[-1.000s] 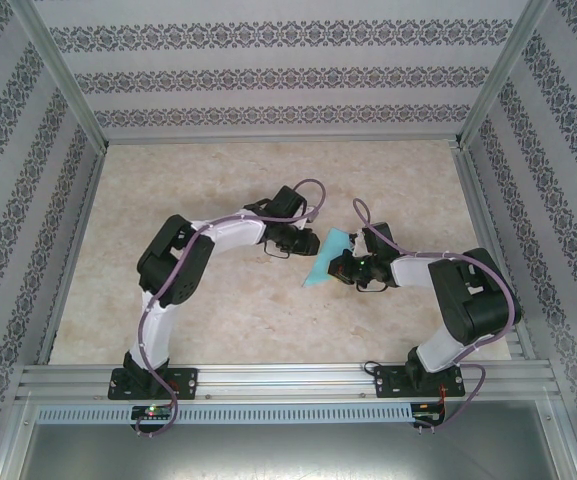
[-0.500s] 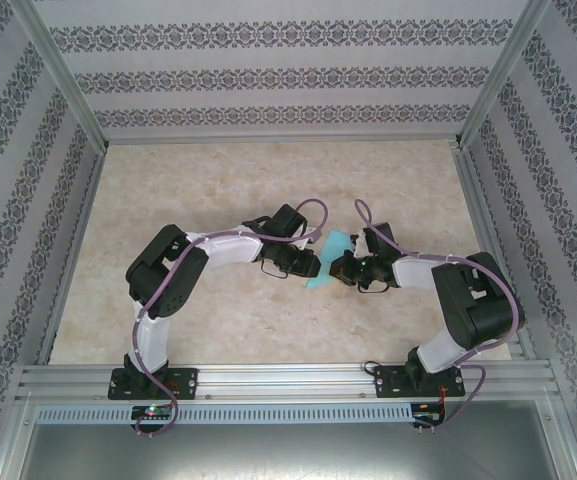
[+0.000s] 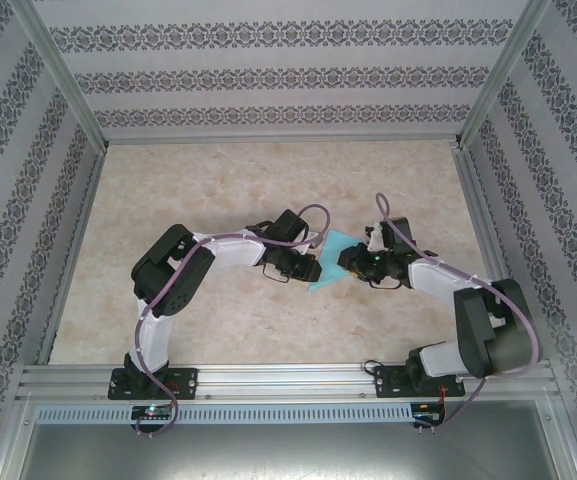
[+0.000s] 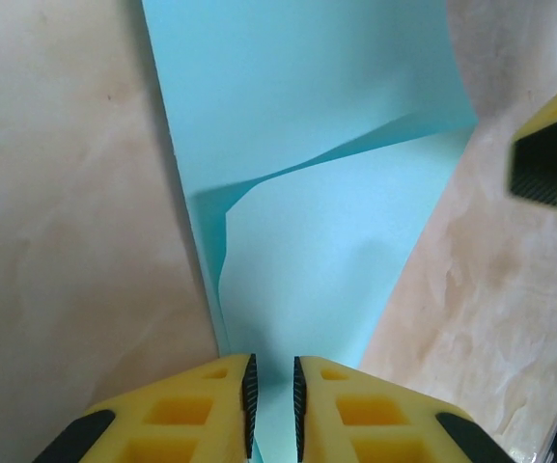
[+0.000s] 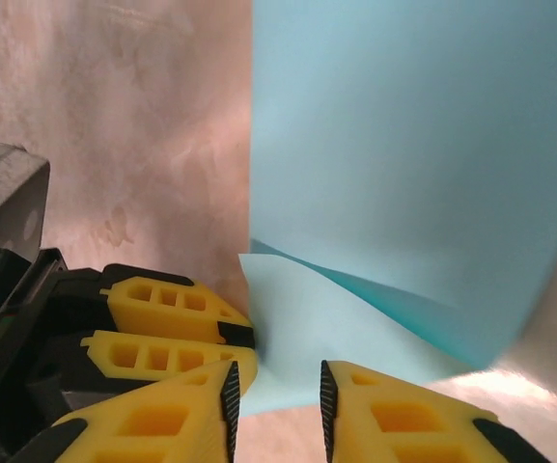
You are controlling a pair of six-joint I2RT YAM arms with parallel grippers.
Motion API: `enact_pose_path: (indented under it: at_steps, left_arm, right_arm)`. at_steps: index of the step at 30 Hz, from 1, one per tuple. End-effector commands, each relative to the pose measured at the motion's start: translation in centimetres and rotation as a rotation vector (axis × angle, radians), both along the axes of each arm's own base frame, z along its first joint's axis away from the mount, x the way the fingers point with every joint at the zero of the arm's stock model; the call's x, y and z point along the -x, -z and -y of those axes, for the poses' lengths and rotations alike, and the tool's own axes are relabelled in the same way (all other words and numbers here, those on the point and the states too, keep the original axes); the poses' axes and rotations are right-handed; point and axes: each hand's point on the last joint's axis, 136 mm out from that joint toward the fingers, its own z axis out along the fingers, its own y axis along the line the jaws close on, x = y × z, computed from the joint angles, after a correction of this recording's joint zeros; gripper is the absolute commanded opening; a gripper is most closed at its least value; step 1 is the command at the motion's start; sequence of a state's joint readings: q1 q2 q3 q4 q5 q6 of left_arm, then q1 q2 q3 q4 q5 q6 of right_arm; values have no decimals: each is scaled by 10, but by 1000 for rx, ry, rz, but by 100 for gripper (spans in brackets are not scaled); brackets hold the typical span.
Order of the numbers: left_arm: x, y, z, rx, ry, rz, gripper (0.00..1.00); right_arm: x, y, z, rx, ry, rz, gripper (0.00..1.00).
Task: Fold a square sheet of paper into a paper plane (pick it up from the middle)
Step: Third fold the triangle at the center of the table, then fourth fold the wing at the center of the table.
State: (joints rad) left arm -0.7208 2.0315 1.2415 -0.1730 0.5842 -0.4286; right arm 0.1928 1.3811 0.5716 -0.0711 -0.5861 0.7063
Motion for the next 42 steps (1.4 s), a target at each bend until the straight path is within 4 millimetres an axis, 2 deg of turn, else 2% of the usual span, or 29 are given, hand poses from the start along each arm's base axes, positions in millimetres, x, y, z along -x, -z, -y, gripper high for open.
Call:
enact_pose_path:
  at_steps: [1,6,10,19,35,42]
  left_arm:
    - [10,8,1,-9,11,-20,22]
    - [9,7,1,-6,9,-20,22]
    - [10,8,1,-3,4,-25,22]
    - [11,9,0,2,-1,-25,22]
    - [11,9,1,7,2,-25,23]
    - [9,1,10,45,5,-40,23]
  right_arm:
    - [13,4,19,86,13,-43,35]
    - [22,13,29,117,35,-86,41]
    - [12,16,19,48,32,-83,41]
    - [-2,20,11,14,24,-89,41]
    - [-10,8,-2,-93,24,-57,30]
    - [-3,16,-10,-68,4,-71,24]
